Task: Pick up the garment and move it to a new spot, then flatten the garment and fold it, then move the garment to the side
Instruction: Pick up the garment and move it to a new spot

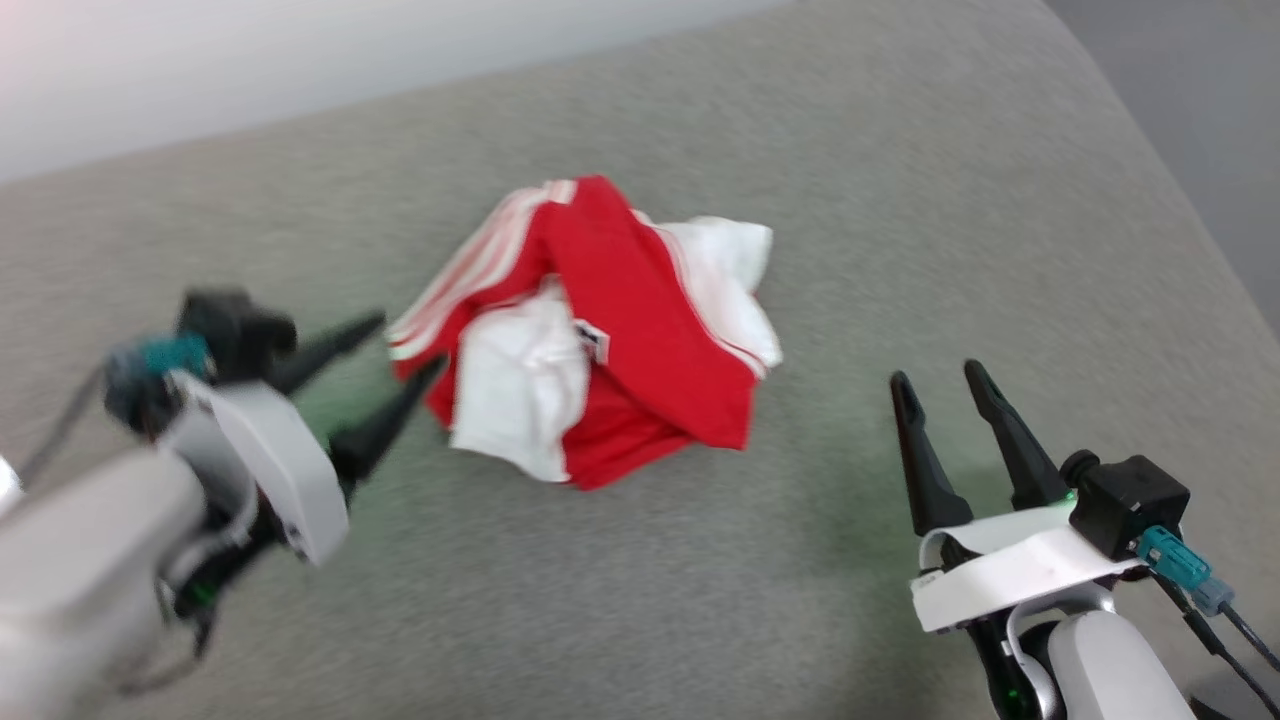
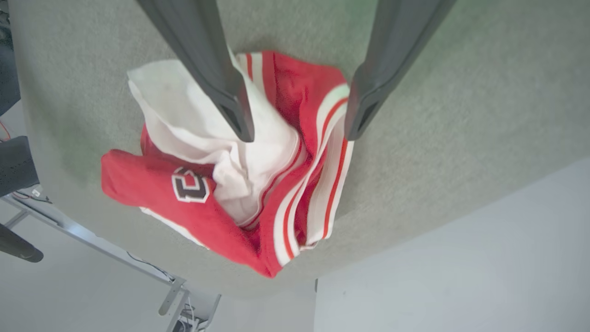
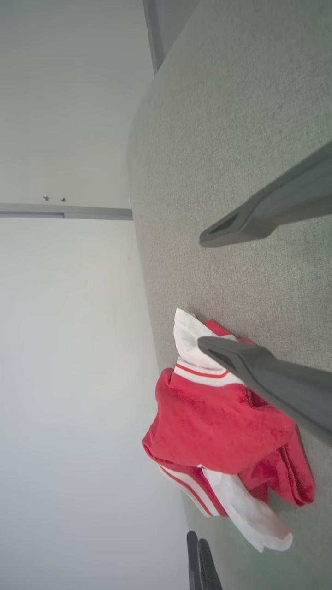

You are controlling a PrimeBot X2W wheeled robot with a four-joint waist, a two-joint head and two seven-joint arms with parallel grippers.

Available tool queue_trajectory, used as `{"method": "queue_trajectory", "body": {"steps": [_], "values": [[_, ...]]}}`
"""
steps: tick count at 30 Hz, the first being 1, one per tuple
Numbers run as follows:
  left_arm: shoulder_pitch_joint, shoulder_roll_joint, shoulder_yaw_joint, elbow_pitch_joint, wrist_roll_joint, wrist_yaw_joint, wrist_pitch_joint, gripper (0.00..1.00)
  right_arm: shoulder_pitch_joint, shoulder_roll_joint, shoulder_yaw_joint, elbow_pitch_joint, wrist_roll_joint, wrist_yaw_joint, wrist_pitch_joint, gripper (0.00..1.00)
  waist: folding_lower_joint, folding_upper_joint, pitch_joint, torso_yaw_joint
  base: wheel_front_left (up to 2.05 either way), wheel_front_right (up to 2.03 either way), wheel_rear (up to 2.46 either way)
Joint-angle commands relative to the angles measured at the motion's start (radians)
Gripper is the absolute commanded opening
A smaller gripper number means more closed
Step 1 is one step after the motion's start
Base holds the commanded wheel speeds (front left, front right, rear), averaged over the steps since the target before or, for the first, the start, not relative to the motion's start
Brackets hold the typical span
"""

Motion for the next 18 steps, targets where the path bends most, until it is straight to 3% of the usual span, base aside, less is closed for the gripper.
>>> {"method": "queue_trajectory", "body": {"steps": [1, 5, 11, 18], "values": [[0.045, -0.025, 0.0, 0.024, -0.017, 0.002, -0.019, 1.0, 0.004, -0.002, -0.012, 0.018, -0.013, -0.001, -0.001, 1.0, 0.0, 0.0, -0.119, 0.131, 0.0, 0.0, 0.0], [0.146, -0.097, 0.065, 0.106, -0.051, 0.002, -0.039, 1.0, 0.022, -0.002, -0.06, 0.062, -0.056, -0.001, -0.001, 1.0, 0.0, 0.0, -0.155, 0.196, 0.0, 0.0, 0.0], [0.355, -0.193, 0.362, 0.159, 0.05, 0.002, -0.038, 1.0, 0.046, -0.001, -0.123, 0.083, -0.097, -0.001, -0.001, 1.0, 0.0, 0.0, -0.187, 0.278, 0.0, 0.0, 0.0], [0.609, -0.26, 0.705, 0.12, 0.193, 0.002, -0.038, 1.0, 0.081, -0.002, -0.174, 0.078, -0.107, -0.001, -0.001, 1.0, 0.0, 0.0, -0.204, 0.339, 0.0, 0.0, 0.0]]}}
